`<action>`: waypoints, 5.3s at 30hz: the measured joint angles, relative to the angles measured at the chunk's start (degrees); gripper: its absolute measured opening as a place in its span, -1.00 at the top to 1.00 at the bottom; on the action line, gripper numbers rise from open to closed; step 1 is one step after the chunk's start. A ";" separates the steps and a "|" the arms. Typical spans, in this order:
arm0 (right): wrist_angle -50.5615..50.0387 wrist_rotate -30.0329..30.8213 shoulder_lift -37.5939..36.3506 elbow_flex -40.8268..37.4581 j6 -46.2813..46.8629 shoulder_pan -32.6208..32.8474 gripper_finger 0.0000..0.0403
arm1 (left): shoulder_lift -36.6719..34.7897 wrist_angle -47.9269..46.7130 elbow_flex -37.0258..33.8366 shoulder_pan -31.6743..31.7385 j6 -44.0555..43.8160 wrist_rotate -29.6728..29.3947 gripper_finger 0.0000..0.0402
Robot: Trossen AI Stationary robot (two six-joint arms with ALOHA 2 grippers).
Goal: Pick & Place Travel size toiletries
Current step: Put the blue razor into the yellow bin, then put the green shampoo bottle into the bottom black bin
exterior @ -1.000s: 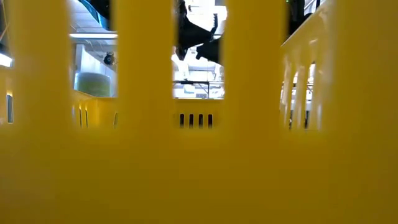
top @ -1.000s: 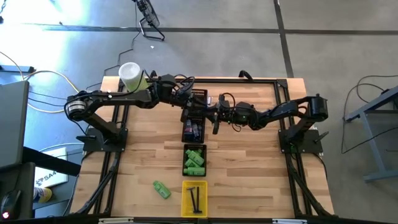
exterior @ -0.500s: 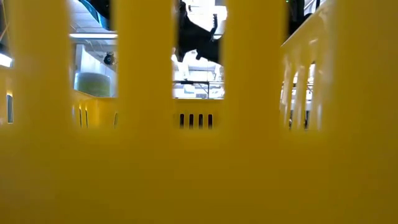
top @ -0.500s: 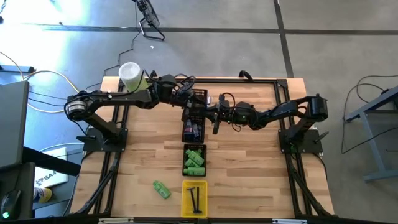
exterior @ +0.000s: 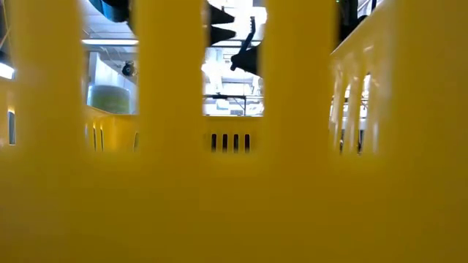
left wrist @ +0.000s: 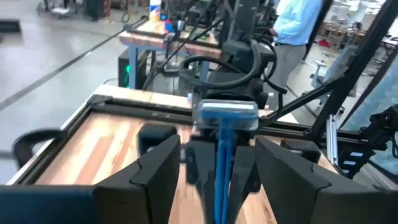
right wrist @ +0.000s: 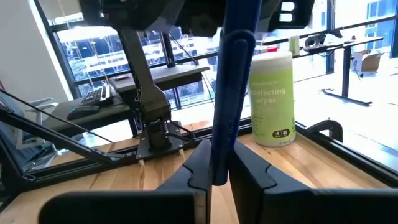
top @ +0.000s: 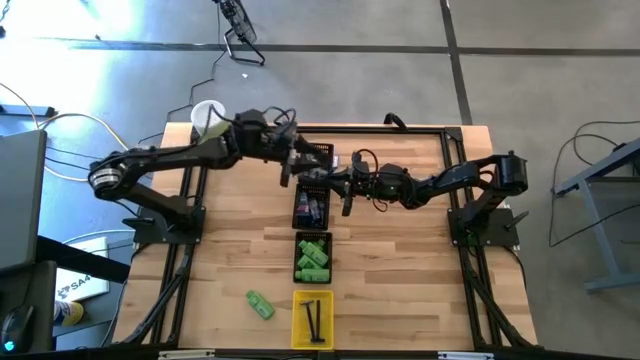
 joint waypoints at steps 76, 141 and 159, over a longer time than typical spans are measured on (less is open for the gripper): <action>-44.03 38.36 4.54 28.43 31.26 39.79 0.87 | -48.16 -19.20 -32.50 -10.82 1.65 -18.98 1.00; -75.49 -3.37 20.12 50.01 57.31 40.57 0.60 | -48.16 -20.47 -32.48 -10.80 1.89 -19.57 1.00; -102.14 12.52 1.10 48.39 24.41 35.05 0.99 | -48.16 -20.56 -32.48 -10.80 1.89 -19.68 1.00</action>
